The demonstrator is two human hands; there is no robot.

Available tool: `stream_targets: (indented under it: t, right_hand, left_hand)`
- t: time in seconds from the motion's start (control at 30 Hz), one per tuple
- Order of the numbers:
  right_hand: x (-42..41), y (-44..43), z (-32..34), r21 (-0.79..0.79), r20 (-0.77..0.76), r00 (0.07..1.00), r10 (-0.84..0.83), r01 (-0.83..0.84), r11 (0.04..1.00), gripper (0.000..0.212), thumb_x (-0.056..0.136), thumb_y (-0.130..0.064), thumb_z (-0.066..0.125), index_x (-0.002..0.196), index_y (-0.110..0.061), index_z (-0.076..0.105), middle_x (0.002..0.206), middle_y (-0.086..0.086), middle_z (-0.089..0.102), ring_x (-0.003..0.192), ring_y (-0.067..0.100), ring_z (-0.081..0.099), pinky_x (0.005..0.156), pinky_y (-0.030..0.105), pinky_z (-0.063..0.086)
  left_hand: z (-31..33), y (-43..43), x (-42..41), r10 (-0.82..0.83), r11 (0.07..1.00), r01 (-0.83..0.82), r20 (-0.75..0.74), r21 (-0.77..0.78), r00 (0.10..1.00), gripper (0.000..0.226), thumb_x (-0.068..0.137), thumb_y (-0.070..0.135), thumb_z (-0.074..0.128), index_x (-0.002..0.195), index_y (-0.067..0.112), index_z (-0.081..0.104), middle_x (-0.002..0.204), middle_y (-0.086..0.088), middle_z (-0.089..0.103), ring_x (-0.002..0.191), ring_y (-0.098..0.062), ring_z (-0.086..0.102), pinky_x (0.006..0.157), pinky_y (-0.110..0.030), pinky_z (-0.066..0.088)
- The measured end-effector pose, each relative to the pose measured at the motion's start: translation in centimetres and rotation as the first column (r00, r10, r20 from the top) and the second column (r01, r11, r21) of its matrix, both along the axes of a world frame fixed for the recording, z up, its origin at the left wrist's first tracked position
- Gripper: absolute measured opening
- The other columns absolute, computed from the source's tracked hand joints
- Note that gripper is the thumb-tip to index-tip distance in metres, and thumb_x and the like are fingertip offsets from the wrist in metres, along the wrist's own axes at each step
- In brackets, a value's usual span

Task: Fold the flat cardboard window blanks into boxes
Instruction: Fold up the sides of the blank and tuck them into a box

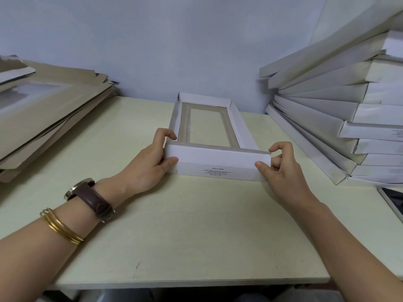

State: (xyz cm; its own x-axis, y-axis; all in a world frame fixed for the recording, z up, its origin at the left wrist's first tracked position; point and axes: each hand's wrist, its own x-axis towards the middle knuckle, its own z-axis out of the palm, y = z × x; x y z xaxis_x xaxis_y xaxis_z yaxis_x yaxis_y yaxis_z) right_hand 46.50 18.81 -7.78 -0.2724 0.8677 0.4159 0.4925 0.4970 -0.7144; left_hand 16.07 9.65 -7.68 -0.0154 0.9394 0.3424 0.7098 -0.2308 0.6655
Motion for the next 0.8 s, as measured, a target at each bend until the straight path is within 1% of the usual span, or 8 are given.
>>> stream_targets:
  t: [0.17,0.23,0.3,0.37,0.47,0.57,0.67,0.8]
  right_hand:
    - [-0.1,-0.1,-0.2,0.035,0.041,0.999,0.008,-0.009,0.999,0.028,0.093,-0.020,0.056,0.096,-0.035,0.032,0.050,-0.013,0.037,0.051,0.007,0.035,0.053,0.030,0.027]
    - [-0.1,-0.1,-0.2,0.034,0.063,0.998,0.005,-0.007,0.999,0.025,0.093,-0.022,0.055,0.093,-0.038,0.036,0.057,-0.012,0.037,0.055,0.008,0.036,0.055,0.029,0.027]
    - [-0.2,-0.2,-0.1,0.032,0.085,0.996,0.002,-0.005,0.999,0.022,0.093,-0.023,0.055,0.090,-0.040,0.041,0.069,-0.003,0.043,0.062,0.011,0.039,0.058,0.027,0.028]
    - [-0.3,-0.4,0.0,0.049,0.103,0.995,-0.006,0.001,0.999,0.020,0.093,-0.022,0.055,0.090,-0.040,0.048,0.077,-0.001,0.046,0.068,0.005,0.043,0.059,0.017,0.030]
    - [-0.6,-0.8,0.2,0.061,0.119,0.993,-0.006,-0.002,0.998,0.019,0.094,-0.020,0.055,0.097,-0.038,0.056,0.080,-0.002,0.047,0.075,-0.003,0.043,0.059,0.006,0.030]
    - [-0.5,-0.9,0.1,0.035,0.130,0.991,0.003,-0.007,0.999,0.021,0.097,-0.022,0.052,0.101,-0.039,0.061,0.082,-0.003,0.048,0.083,-0.001,0.044,0.063,0.008,0.030]
    - [-0.6,-1.1,0.0,0.038,0.175,0.984,0.034,-0.042,0.998,0.015,0.097,-0.023,0.053,0.100,-0.032,0.065,0.080,-0.012,0.053,0.093,0.012,0.040,0.066,0.007,0.031]
    - [-0.6,-1.1,-0.1,0.046,0.222,0.974,0.049,-0.061,0.997,0.010,0.091,-0.027,0.062,0.100,-0.032,0.064,0.089,-0.013,0.059,0.098,0.014,0.036,0.070,0.003,0.031]
  left_hand:
    - [0.3,-0.2,0.2,-0.005,1.000,0.005,-0.039,0.019,0.999,0.039,0.098,0.016,0.048,0.102,0.045,0.022,0.072,-0.019,0.047,0.059,-0.020,0.038,0.059,-0.034,0.034]
    - [0.4,-0.2,0.3,0.002,1.000,-0.002,-0.042,0.021,0.999,0.041,0.098,0.015,0.048,0.102,0.046,0.021,0.073,-0.023,0.048,0.059,-0.020,0.036,0.059,-0.034,0.033]
    - [0.4,-0.3,0.4,0.005,1.000,-0.004,-0.051,0.023,0.999,0.042,0.098,0.014,0.047,0.102,0.046,0.021,0.073,-0.024,0.048,0.059,-0.020,0.036,0.059,-0.034,0.033]
    - [0.4,-0.4,0.3,0.003,1.000,0.000,-0.073,0.030,0.997,0.037,0.098,0.015,0.047,0.103,0.045,0.027,0.068,-0.021,0.045,0.059,-0.015,0.035,0.060,-0.033,0.033]
    - [0.2,-0.3,0.2,-0.003,1.000,0.004,-0.087,0.010,0.996,0.024,0.099,0.020,0.046,0.109,0.041,0.043,0.064,-0.003,0.040,0.066,-0.009,0.036,0.059,-0.027,0.028]
    - [0.1,-0.3,0.1,-0.006,1.000,0.005,-0.090,-0.010,0.996,0.018,0.098,0.026,0.048,0.107,0.041,0.051,0.069,-0.001,0.043,0.075,-0.007,0.039,0.060,-0.019,0.027]
    - [0.1,-0.4,0.2,0.000,1.000,-0.001,-0.094,-0.014,0.996,0.015,0.092,0.033,0.060,0.104,0.041,0.054,0.074,-0.005,0.047,0.077,0.001,0.039,0.061,-0.013,0.031]
    - [-0.1,-0.6,0.2,0.017,1.000,-0.018,-0.121,-0.011,0.992,0.020,0.091,0.030,0.063,0.108,0.037,0.056,0.071,0.000,0.046,0.082,0.001,0.038,0.062,-0.013,0.031]
